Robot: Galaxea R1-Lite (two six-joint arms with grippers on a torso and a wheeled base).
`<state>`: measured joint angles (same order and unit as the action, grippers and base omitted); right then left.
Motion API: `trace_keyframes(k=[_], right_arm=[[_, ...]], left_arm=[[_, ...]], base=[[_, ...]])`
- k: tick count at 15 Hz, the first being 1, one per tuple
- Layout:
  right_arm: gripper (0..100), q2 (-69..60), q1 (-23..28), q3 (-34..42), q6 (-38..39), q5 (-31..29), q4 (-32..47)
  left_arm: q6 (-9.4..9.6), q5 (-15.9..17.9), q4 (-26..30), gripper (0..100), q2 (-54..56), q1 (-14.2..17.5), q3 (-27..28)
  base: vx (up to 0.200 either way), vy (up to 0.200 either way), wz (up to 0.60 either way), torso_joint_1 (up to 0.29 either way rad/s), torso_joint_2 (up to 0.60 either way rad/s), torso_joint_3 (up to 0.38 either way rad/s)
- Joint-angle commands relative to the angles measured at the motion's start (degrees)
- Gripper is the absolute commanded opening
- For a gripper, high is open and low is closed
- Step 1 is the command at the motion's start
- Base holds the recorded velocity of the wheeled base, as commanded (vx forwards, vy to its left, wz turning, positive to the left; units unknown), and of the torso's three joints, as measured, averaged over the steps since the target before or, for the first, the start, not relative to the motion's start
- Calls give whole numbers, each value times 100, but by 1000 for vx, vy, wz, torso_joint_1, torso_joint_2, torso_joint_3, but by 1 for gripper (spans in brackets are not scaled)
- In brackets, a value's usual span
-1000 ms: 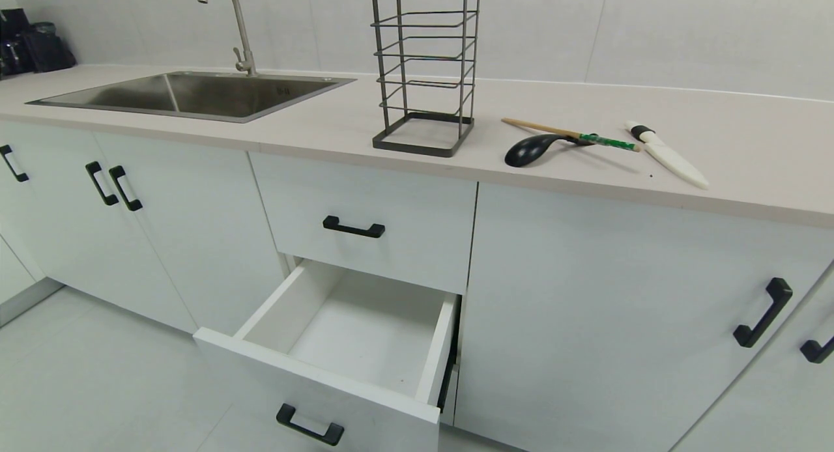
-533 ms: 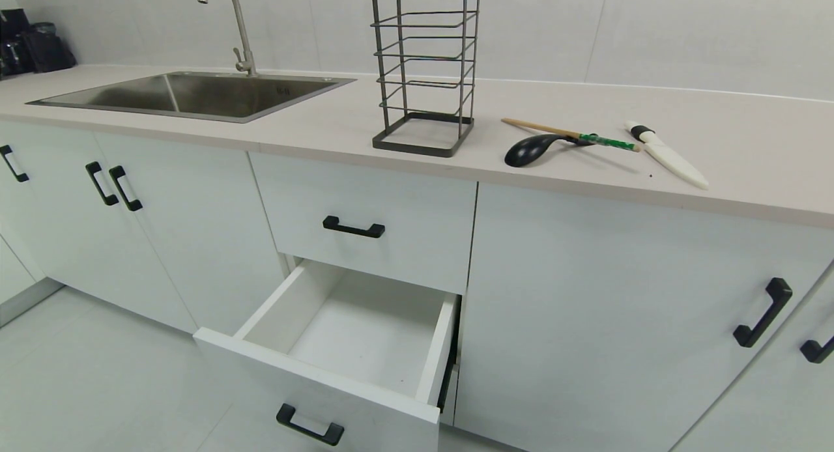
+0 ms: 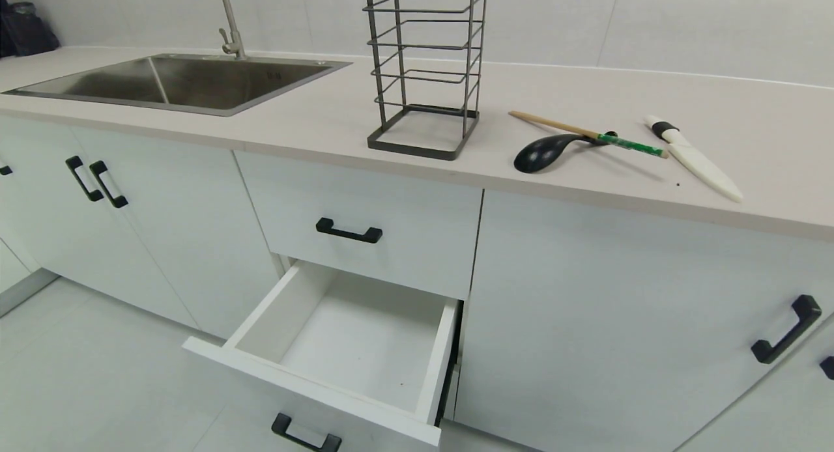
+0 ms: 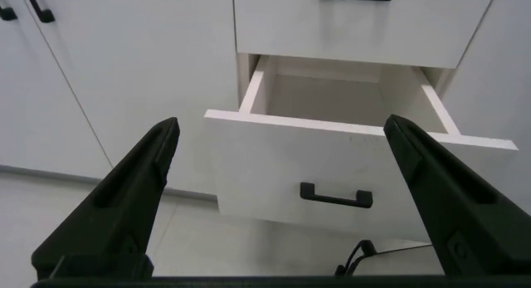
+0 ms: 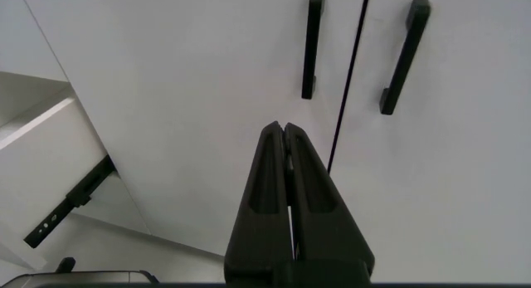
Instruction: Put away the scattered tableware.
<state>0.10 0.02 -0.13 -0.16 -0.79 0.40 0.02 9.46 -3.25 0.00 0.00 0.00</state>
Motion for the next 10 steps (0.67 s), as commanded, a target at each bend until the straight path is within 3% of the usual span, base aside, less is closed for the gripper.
trace_keyframes(k=[1,7,10], right_arm=[[0,-1,-2,-4,-2,0,-5],[0,-1,-2,-4,-2,0,-5],[0,8,6,-4,16,0,-5]], left_arm=[[6,3,-8,100,0,0,0],[-20,-23,-8,100,0,0,0],[15,-32,-8,100,0,0,0]], base=[[0,0,0,266,-344,-237],[0,0,0,208,-581,-205],[200,0,0,134,-481,-217]])
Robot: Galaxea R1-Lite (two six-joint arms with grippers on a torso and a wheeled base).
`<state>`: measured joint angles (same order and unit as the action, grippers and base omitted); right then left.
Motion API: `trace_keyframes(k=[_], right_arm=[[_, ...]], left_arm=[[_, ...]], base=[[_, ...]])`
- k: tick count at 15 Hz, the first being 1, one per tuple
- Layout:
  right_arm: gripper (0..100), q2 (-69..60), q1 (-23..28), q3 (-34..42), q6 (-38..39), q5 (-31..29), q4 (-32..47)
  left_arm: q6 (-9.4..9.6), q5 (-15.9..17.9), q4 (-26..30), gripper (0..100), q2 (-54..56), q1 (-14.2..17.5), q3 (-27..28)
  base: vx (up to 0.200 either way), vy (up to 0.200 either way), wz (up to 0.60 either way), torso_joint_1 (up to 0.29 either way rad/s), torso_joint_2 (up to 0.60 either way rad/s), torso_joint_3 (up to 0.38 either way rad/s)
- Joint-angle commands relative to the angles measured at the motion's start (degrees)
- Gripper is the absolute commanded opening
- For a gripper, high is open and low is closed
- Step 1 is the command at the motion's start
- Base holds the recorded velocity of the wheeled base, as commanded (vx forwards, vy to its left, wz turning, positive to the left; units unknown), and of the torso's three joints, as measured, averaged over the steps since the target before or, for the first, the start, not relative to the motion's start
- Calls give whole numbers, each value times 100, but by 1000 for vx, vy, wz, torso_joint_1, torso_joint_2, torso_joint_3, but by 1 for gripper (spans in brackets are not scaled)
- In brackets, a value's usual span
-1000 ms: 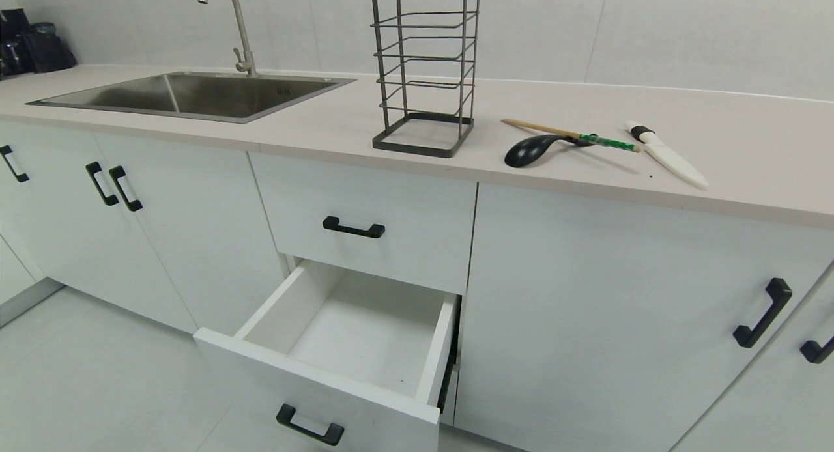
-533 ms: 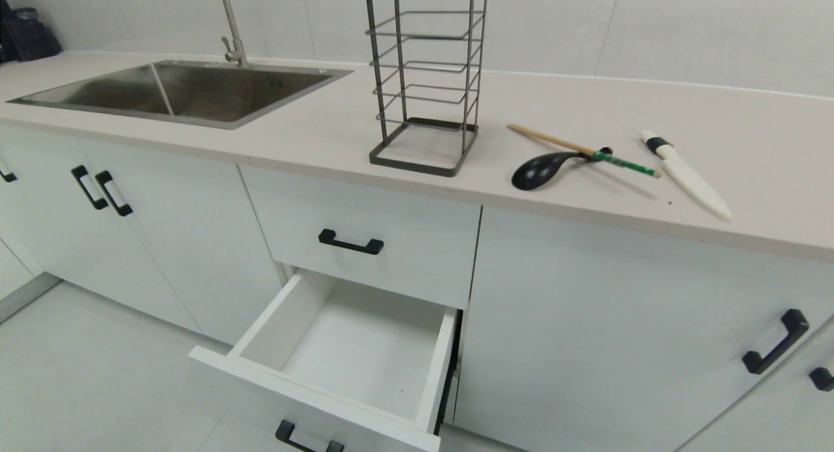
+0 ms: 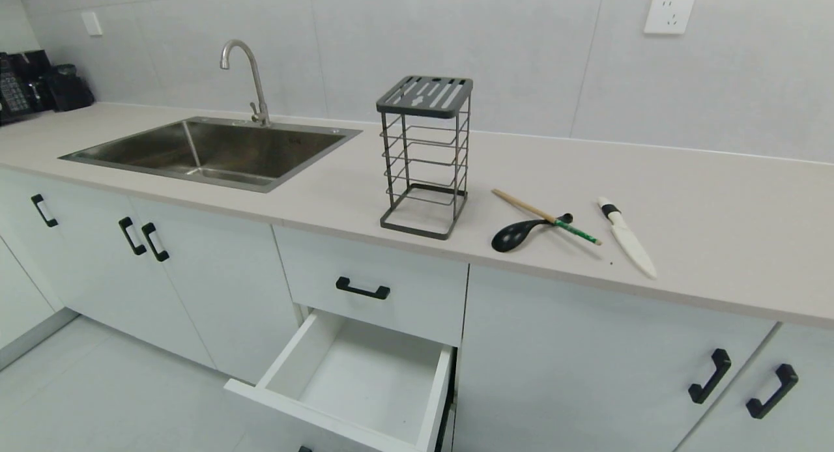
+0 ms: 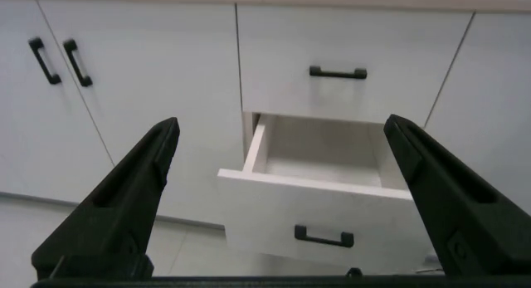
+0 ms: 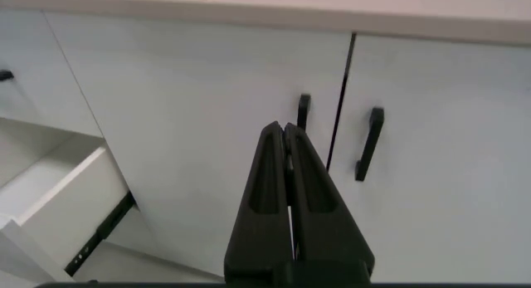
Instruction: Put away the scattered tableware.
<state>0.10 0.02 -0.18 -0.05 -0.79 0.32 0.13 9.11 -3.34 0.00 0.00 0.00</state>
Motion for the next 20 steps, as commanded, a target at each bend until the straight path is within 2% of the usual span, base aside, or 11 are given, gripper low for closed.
trace_keyframes(k=[1,2,4,5,6,16,20], right_arm=[[0,8,-2,1,5,0,3],[0,8,-2,1,5,0,3],[0,8,-2,1,5,0,3],[0,-1,6,1,-4,0,3],[0,8,-2,1,-4,0,3],[0,-1,-2,1,-4,9,3],[0,-1,-2,1,-4,0,3]], left_arm=[[4,3,0,100,0,0,0],[-22,-41,0,100,0,0,0],[127,-489,106,100,0,0,0],[145,-849,492,100,0,0,35],[31,-840,334,100,0,0,0],[39,-840,325,100,0,0,0],[39,-840,325,100,0,0,0]], base=[[0,0,0,76,-491,-207],[0,0,0,266,-349,-154],[0,0,0,256,-132,-83],[0,0,0,85,-66,-22],[0,0,0,51,-36,-12],[0,0,0,0,0,0],[0,0,0,173,-312,-151]])
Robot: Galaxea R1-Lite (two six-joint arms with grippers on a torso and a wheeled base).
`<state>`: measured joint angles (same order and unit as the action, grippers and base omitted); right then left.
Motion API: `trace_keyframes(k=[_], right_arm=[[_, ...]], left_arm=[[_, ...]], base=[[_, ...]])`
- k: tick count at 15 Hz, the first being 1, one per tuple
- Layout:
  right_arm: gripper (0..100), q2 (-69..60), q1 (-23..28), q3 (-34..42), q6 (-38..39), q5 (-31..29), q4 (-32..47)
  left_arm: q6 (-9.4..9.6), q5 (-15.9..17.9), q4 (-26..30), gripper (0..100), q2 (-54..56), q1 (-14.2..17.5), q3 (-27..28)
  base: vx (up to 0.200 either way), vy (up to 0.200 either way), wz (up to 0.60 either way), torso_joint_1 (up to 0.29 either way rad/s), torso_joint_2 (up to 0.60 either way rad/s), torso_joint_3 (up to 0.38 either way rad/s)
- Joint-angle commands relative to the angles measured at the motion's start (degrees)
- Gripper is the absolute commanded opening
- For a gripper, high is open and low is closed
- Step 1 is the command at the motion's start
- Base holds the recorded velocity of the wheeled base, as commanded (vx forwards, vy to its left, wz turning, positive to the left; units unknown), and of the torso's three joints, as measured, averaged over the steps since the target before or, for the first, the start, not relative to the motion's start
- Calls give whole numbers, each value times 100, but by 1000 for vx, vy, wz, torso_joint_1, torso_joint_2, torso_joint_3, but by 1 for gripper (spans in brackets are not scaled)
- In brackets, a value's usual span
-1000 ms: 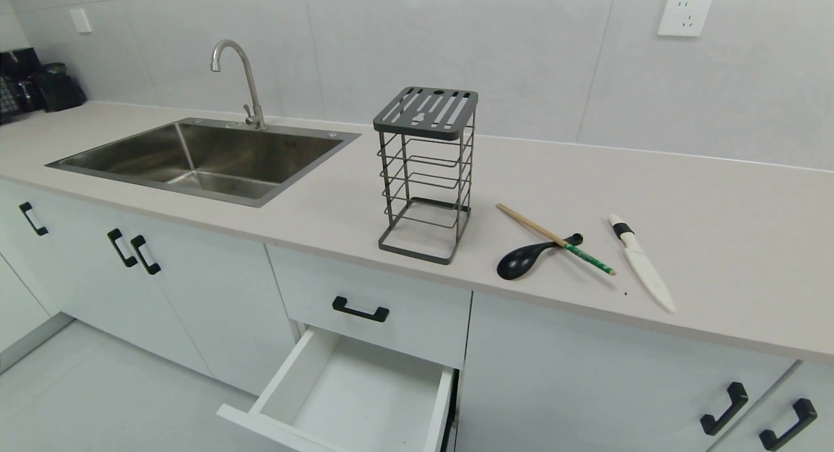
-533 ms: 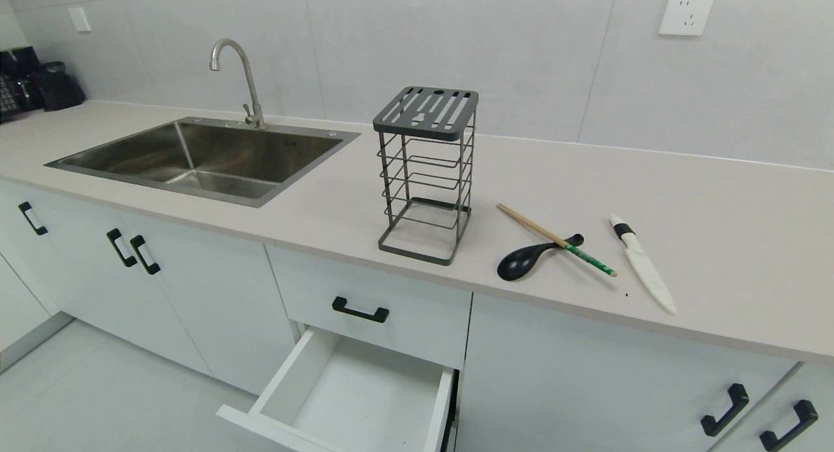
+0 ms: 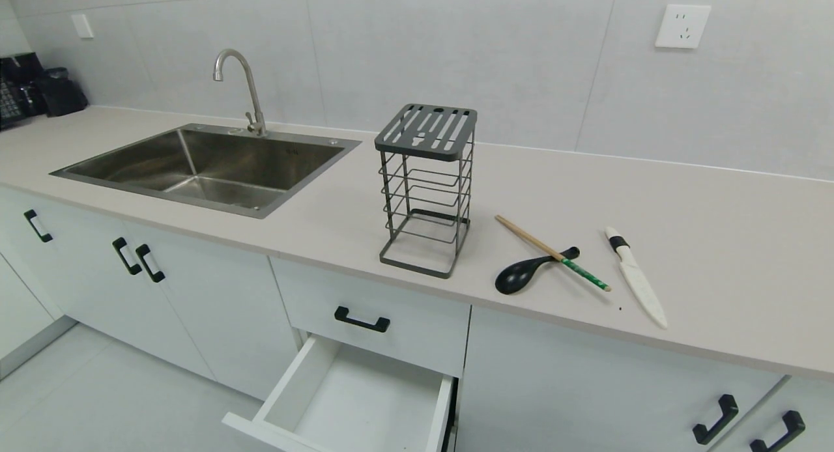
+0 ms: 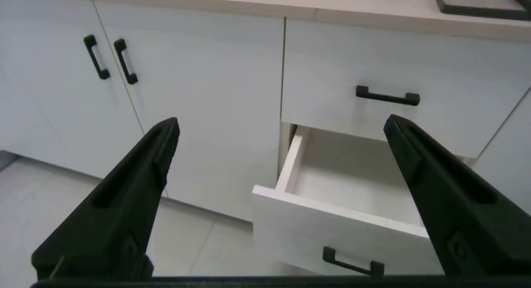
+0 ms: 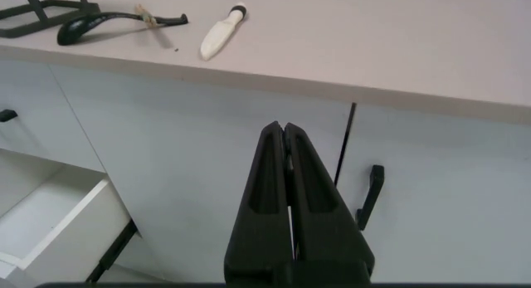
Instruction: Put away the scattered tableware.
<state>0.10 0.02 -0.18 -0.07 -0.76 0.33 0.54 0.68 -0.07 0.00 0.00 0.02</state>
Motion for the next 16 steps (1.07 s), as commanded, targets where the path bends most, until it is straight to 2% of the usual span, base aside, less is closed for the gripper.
trace_keyframes(k=[1,5,8,16], right_arm=[[0,-1,6,1,-1,-4,2],[0,-1,-2,1,-1,5,2],[0,-1,6,1,7,5,2],[0,-1,6,1,-1,-4,2]], left_arm=[[-1,2,-1,100,0,0,-2],[-1,2,-1,100,0,0,-2],[-1,2,-1,100,0,0,-2],[-1,2,-1,100,0,0,-2]], base=[[0,0,0,251,-481,-227],[0,0,0,157,-290,-138],[0,0,600,15,-38,-15],[0,0,0,0,0,0]])
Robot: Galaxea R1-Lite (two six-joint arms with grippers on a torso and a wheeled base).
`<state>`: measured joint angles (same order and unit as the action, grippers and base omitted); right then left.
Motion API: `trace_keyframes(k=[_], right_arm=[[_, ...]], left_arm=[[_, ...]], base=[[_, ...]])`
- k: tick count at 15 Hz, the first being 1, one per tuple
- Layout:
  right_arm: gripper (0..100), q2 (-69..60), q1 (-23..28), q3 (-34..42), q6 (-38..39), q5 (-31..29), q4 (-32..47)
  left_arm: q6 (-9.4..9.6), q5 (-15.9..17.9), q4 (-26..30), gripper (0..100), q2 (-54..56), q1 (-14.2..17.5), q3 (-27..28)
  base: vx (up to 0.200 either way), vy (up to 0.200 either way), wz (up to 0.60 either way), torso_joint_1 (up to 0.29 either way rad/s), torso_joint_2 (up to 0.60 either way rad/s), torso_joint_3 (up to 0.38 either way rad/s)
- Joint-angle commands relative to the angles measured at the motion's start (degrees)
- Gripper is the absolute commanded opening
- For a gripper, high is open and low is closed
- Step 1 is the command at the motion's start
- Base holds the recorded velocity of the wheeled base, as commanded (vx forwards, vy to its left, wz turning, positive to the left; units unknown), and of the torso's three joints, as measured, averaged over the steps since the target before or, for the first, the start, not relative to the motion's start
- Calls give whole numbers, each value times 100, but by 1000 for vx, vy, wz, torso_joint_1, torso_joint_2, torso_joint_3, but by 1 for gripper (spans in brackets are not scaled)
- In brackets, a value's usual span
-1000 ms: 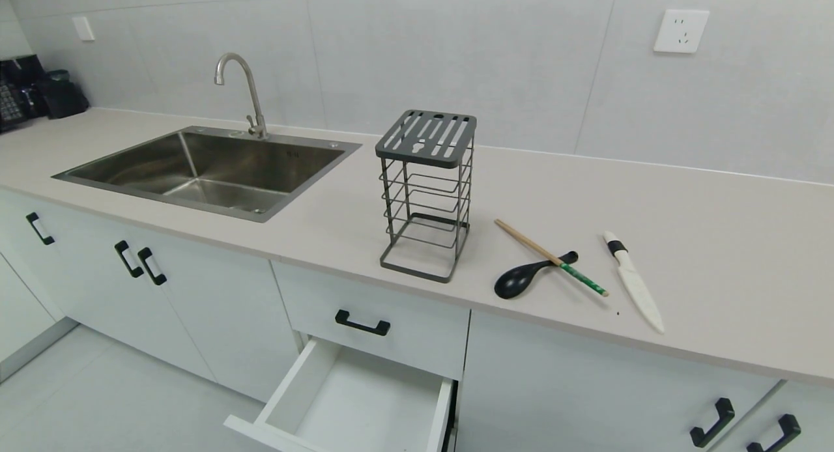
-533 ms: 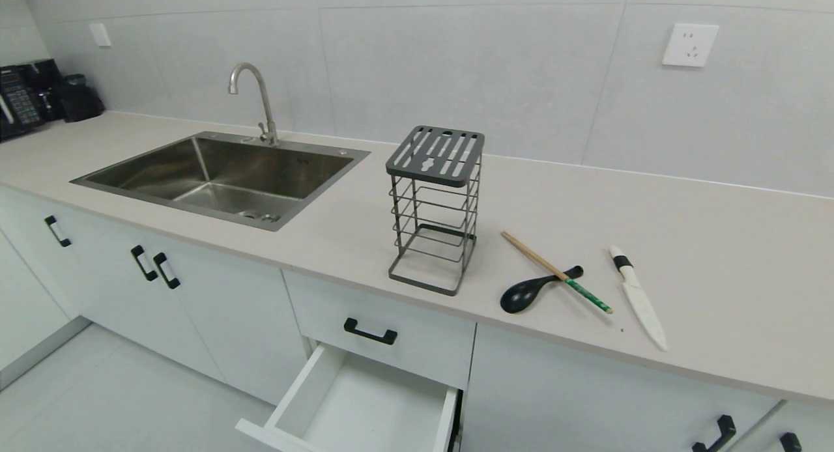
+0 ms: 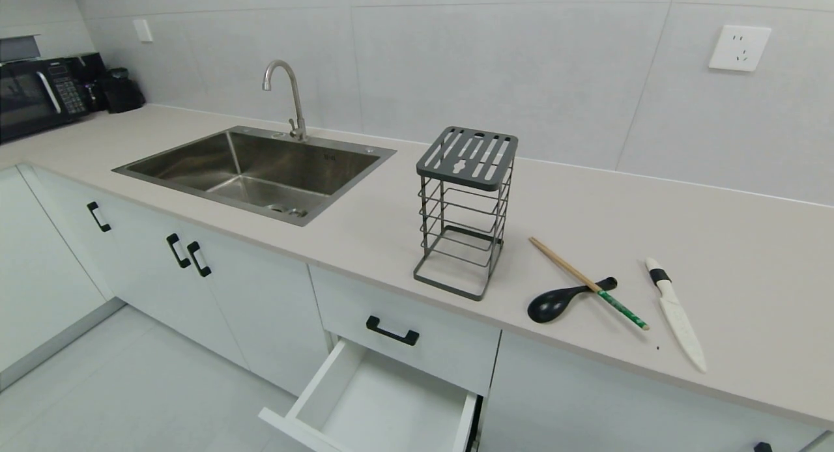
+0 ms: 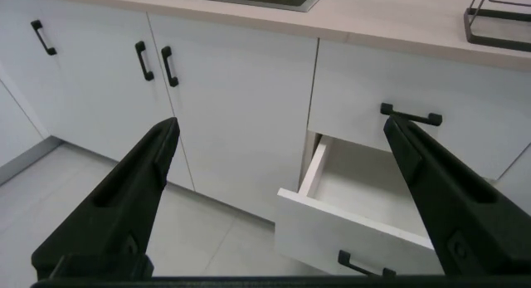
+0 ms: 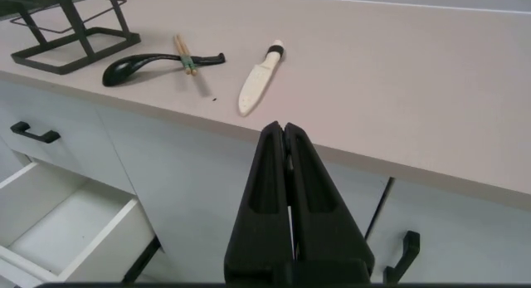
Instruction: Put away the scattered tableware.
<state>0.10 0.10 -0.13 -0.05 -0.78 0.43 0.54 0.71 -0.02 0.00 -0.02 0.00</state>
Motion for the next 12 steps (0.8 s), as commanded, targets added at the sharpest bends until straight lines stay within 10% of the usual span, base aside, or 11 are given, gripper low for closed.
trace_keyframes(k=[1,12], right_arm=[[0,-1,-10,-4,-4,-1,-8],[0,8,-1,-4,5,-1,-8]], left_arm=[[-1,0,-6,100,0,2,0],[-1,0,-6,100,0,2,0]], base=[[0,0,0,124,-251,-124],[0,0,0,143,-268,-128]])
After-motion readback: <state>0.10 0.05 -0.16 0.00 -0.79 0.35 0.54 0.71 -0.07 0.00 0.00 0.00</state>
